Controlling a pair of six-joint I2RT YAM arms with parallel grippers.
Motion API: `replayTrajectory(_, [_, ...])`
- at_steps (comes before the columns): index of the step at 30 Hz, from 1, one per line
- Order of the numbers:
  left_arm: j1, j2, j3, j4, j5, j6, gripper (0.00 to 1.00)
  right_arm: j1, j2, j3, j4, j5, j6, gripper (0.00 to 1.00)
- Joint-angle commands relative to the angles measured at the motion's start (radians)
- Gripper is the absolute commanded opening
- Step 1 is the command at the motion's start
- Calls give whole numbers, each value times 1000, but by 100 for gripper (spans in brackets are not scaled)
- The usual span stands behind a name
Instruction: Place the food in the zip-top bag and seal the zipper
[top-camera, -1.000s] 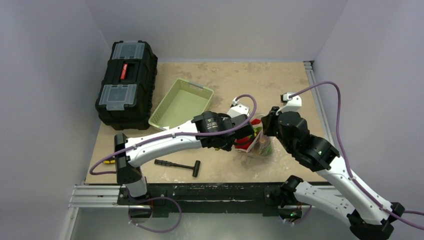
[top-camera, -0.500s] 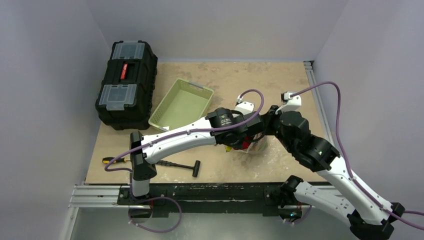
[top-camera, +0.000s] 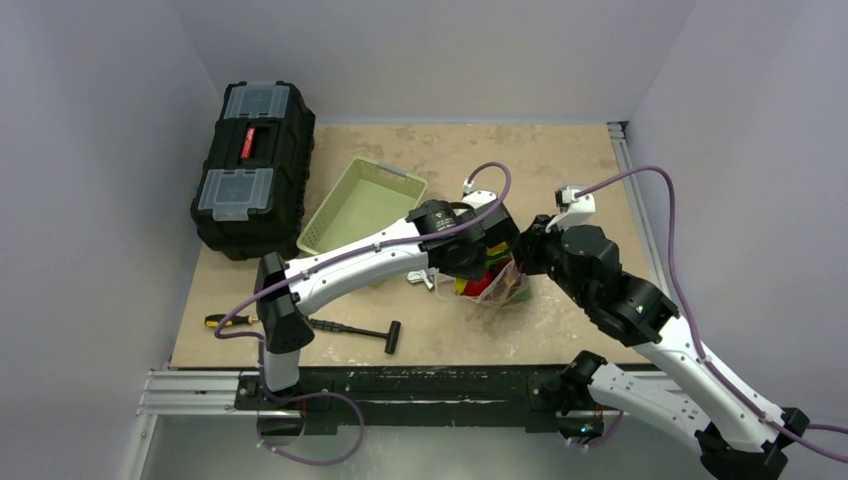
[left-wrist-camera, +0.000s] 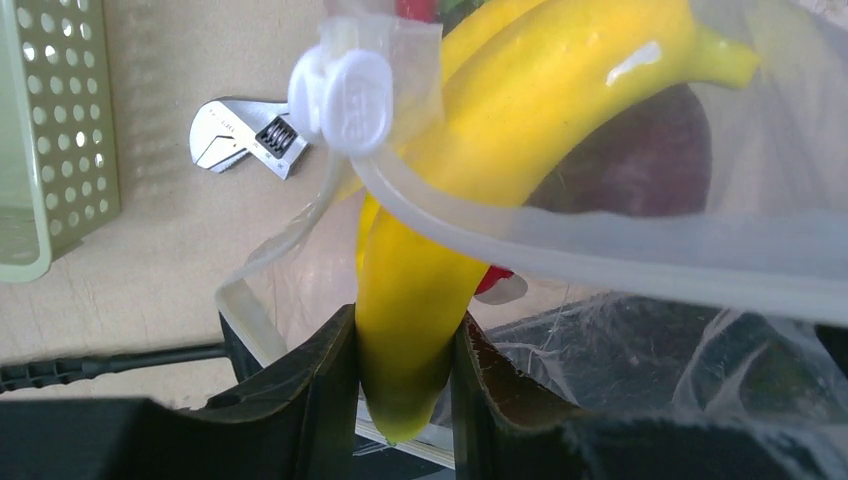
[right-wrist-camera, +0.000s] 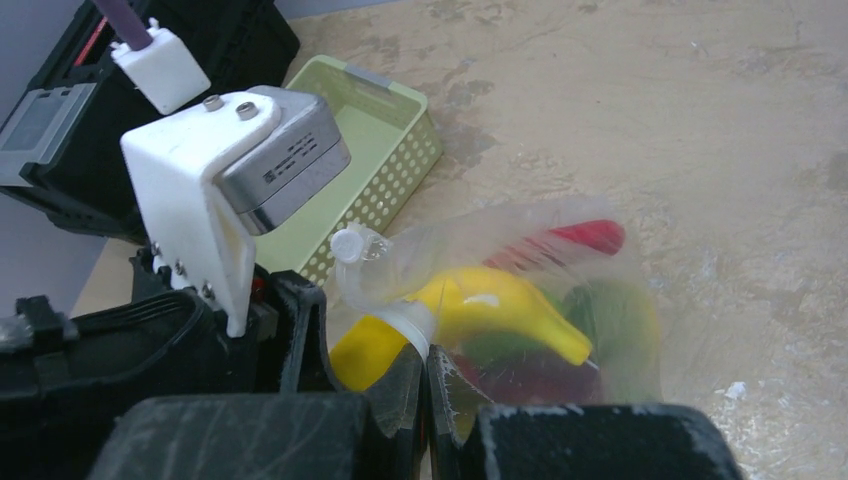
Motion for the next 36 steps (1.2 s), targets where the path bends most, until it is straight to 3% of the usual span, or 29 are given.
replayTrajectory(1, [27,-24,-33,103,64,60,21,3,-33,3,72,-22,-27,0])
replayTrajectory(3, [27,-29,-46,114,83,74,37,3,-36,-1,69,-1,-30,0])
replayTrajectory(7, [27,-90,-105,132,79,102,56,2,-32,-7,53,27,-27,0])
replayTrajectory(16, [32,-414,-364,339,89,206,74,3,-38,-9,36,56,-56,0])
replayTrajectory(19, [58,-487,-482,390,95,167,75,3,-47,-9,24,55,-58,0])
replayTrajectory(24, [92,-529,-665,513,143,85,65,3,-61,-9,5,39,-54,0])
replayTrajectory(31, [93,-498,-757,736,314,49,62,3,-67,-4,-20,51,-49,0])
replayTrajectory(36, [79,-514,-821,832,342,25,64,3,-74,-8,-31,55,-44,0])
